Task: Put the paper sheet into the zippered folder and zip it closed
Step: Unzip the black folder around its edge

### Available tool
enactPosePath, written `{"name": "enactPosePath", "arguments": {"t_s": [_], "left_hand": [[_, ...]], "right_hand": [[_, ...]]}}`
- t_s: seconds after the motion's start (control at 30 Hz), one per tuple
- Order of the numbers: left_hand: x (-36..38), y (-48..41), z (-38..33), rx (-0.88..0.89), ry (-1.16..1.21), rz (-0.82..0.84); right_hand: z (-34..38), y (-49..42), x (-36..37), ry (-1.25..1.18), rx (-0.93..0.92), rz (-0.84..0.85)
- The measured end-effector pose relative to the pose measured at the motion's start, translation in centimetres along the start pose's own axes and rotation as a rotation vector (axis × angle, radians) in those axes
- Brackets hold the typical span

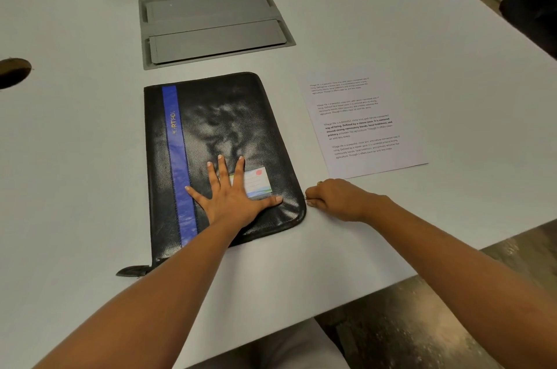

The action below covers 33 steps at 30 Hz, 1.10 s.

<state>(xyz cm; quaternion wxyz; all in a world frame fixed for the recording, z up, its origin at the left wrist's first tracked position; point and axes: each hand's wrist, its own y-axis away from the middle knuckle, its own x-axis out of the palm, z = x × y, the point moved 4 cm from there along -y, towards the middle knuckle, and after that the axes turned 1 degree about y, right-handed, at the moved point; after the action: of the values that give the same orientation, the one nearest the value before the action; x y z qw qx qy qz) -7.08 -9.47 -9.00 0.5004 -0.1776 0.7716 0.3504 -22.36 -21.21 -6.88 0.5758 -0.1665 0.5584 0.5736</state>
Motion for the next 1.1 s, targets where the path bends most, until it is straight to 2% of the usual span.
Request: {"name": "enactPosePath", "arguments": {"t_s": [0.5,0.83,1.1], "left_hand": [[0.1,-0.1,0.0,0.003,-0.007,-0.01],[0.1,-0.2,0.0,-0.002,-0.011,0.006],[0.0,-0.1,-0.1,-0.007,-0.01,0.007]], "right_hand": [[0.0,0.9,0.2,-0.081,-0.013,0.084],[0.3,0.2,-0.1,0.038,0.063,0.162],[0.3,1.1,0.4,0.018,0.019,0.053]]}}
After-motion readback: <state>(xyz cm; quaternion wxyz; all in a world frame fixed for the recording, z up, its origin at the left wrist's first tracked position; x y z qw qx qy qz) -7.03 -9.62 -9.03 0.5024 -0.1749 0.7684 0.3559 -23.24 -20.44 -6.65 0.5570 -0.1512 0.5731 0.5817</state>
